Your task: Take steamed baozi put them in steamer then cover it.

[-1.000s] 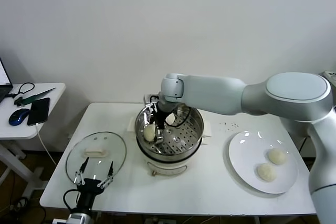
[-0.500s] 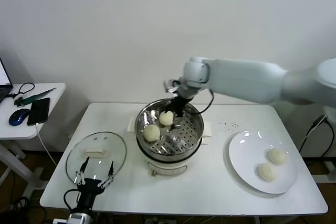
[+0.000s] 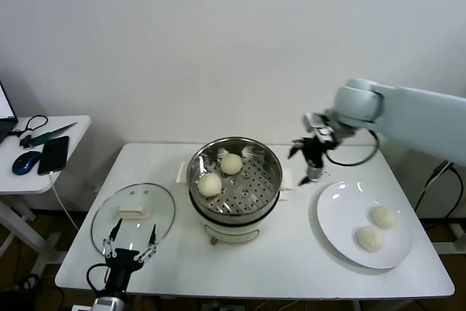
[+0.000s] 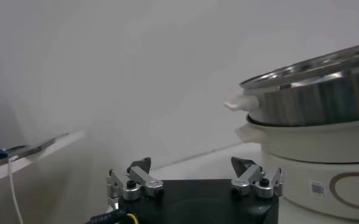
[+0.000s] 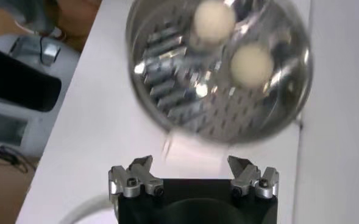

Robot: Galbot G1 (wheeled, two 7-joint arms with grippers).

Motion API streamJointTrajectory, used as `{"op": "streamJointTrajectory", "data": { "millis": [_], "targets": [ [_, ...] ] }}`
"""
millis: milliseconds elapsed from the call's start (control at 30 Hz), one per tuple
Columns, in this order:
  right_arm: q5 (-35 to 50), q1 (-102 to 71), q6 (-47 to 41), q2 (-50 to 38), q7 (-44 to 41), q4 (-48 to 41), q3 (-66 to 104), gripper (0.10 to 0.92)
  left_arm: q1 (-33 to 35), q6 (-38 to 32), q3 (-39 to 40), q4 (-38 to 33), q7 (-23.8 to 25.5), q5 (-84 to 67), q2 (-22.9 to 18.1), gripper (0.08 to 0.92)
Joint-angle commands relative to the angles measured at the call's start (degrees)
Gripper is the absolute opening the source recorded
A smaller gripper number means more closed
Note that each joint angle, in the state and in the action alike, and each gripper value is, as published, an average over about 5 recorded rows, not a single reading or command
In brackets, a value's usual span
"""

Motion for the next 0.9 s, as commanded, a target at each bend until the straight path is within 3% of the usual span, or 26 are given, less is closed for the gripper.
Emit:
{"op": "streamJointTrajectory", "data": {
  "millis": [33, 467, 900],
  "targets": [
    [-16.9, -23.3, 1.9, -16.4, -1.5, 2.3, 15.2, 0.823, 0.2, 0.2, -0.2, 0.1, 0.0, 0.6, -0.3, 0.823],
    [-25.8, -45.6, 4.8, -16.0, -2.6, -9.0, 32.5, 0.823, 0.5, 0.7, -0.5, 0.2, 0.0, 1.6, -1.0, 0.823],
    [-27.7, -46.6, 5.2, -12.0, -2.4, -12.4, 33.3, 0.823, 1.0, 0.7, -0.5, -0.2, 0.0, 1.8, -1.3, 0.823]
  ]
}}
